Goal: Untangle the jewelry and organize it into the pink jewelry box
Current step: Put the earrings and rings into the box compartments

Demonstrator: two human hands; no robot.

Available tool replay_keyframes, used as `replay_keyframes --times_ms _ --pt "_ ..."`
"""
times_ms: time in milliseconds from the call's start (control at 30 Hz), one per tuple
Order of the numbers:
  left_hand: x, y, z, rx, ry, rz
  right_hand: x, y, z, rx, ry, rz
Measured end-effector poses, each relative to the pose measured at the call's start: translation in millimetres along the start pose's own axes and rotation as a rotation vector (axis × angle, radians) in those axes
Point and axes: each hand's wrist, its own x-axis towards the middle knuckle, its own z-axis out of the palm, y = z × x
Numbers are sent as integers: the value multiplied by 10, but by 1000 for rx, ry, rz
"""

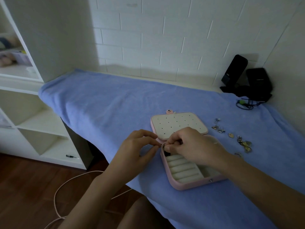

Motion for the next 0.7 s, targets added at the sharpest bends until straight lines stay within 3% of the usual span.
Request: replay_keyframes --times_ms 233,433,700 --pt "-55 64 75 41 59 80 0 -25 3 -12 101 -17" --pt "-51 125 101 187 105 152 13 15 -60 10 11 -20" --pt "-19 179 145 300 77 139 -19 445 -730 -30 90 66"
